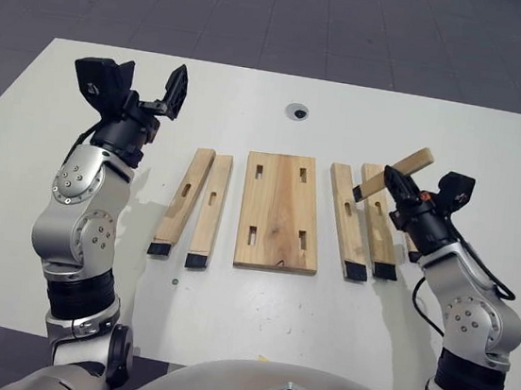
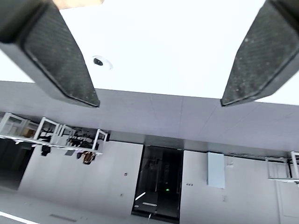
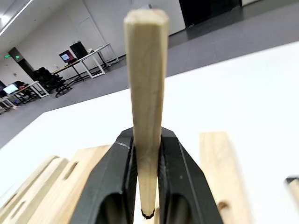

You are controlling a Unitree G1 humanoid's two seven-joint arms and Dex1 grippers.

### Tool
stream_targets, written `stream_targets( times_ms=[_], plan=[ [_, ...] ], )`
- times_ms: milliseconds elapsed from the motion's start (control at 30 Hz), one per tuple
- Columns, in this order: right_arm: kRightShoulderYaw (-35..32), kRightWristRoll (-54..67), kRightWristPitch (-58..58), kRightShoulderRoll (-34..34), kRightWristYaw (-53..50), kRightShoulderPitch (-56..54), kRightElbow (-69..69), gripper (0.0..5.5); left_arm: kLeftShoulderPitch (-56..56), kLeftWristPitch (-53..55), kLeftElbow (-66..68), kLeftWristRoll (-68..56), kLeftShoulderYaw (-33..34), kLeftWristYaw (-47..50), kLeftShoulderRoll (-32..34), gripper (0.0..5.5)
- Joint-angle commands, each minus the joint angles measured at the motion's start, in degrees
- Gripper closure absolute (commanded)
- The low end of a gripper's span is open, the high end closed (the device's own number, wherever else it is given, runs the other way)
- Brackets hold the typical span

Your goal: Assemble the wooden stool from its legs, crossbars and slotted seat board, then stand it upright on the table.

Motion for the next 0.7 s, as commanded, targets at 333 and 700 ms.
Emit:
stream_targets(
  times_ms=[333,700],
  plan=[
    [4.8,-9.6,-1.9,-1.1,-2.1,2.2,-1.1,5.07,1.4,-2.2,2.5,3.9,-3.4,-0.9,0.6,0.10],
    [7.4,-14.2,0.0,-1.0,-3.7,1.9,1.2,5.07,2.1,-2.9,2.4,5.3,-5.4,-2.2,0.5,0.10]
  ],
)
